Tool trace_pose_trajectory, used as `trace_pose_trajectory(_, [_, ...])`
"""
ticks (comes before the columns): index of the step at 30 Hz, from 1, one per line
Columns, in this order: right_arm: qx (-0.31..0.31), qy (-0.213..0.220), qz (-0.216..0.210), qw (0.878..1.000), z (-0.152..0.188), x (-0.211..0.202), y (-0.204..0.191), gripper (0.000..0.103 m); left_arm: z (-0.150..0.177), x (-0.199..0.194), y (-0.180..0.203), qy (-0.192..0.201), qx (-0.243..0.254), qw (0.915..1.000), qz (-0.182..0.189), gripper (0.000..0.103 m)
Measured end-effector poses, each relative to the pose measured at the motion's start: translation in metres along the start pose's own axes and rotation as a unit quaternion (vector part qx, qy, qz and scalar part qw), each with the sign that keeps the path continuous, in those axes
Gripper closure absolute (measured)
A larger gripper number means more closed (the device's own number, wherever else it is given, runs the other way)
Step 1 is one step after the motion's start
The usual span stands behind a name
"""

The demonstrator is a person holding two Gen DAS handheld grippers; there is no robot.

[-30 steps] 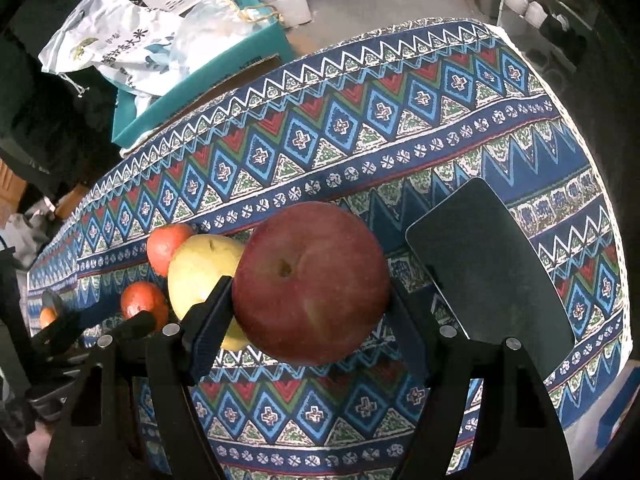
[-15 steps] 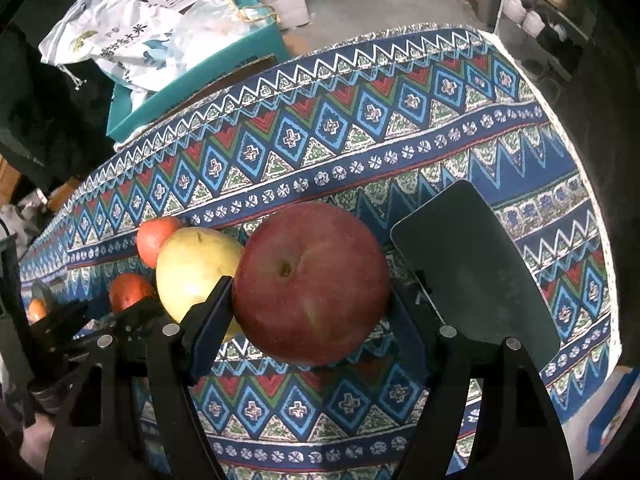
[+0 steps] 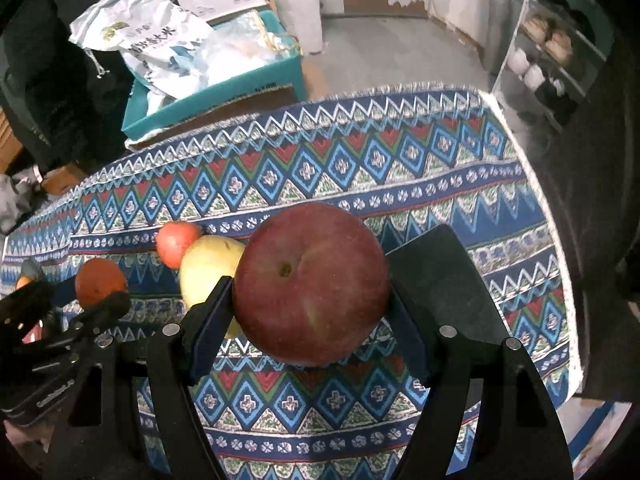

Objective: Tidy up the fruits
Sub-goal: 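Close the right tool on the red apple while the left tool grasps the small orange, then lift the red apple with the right tool while the left tool carries the small orange to the bowl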

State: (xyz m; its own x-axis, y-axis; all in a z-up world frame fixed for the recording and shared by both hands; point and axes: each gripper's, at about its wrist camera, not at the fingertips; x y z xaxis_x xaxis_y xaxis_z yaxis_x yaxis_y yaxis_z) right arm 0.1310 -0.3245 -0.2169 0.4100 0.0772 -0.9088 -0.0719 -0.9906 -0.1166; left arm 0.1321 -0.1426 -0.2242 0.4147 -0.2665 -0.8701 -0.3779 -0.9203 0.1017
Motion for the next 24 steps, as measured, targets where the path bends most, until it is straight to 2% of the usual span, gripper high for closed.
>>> trace_pose_trajectory(10, [-0.033, 0.039, 0.0, 0.999, 0.0, -0.04, -0.018, 0.029, 0.0, -0.054, 0.0, 0.044, 0.005, 0.999, -0.009, 0.056])
trace_pose_trajectory(24, [-0.071, 0.104, -0.025, 0.992, 0.001, -0.109, -0.05, 0.029, 0.008, -0.123, -0.008, 0.096, -0.003, 0.9953, -0.013, 0.056])
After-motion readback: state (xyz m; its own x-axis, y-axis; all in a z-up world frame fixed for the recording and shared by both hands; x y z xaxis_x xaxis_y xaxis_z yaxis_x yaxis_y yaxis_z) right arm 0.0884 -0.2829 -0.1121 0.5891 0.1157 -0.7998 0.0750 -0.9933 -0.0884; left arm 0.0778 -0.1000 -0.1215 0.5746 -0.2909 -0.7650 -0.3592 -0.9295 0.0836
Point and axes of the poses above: each gripper's, at about its wrist camera, not at the fingertips, and x roughly the way its jaws point, y to its right, z to its underside, and after that the axes turned 2 degrees about x, right-handed
